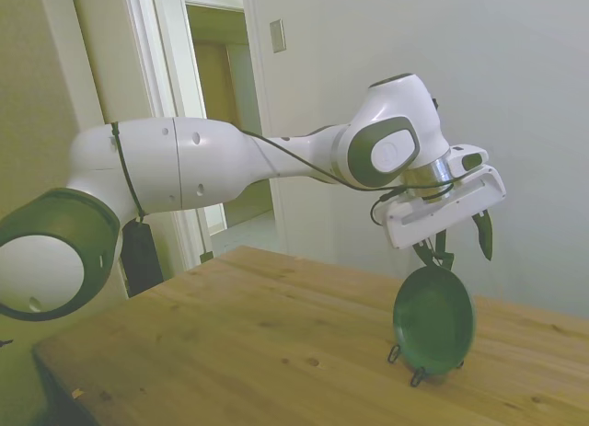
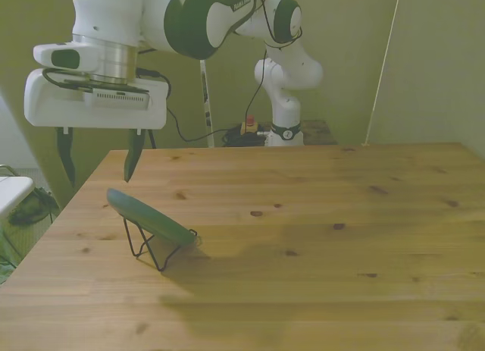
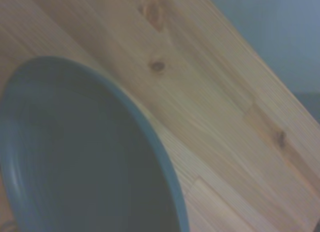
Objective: Unload the plate
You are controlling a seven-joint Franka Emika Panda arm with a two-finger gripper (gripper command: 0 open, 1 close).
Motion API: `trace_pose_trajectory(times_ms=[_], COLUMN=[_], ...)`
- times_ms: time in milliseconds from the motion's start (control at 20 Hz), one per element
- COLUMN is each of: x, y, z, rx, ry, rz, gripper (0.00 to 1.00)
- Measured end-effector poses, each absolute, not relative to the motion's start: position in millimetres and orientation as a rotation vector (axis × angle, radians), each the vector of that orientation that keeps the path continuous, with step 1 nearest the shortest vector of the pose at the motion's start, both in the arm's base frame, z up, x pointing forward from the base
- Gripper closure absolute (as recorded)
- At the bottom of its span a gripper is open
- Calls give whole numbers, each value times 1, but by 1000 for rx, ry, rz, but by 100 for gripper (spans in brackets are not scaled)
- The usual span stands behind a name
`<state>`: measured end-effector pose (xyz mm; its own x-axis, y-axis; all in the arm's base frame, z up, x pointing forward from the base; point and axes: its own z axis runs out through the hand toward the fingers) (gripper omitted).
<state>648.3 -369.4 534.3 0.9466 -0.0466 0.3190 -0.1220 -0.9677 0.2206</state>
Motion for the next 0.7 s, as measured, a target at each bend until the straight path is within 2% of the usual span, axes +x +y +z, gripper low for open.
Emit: trace_pose_trajectory(times_ms=[450,500,700], x=[642,640,631], y=[-358,-358,-361], z=[510,507,495], rx=[2804,2793,2754], ry=[36,42,32], rz=[568,582,635], gripper=[0,100,100])
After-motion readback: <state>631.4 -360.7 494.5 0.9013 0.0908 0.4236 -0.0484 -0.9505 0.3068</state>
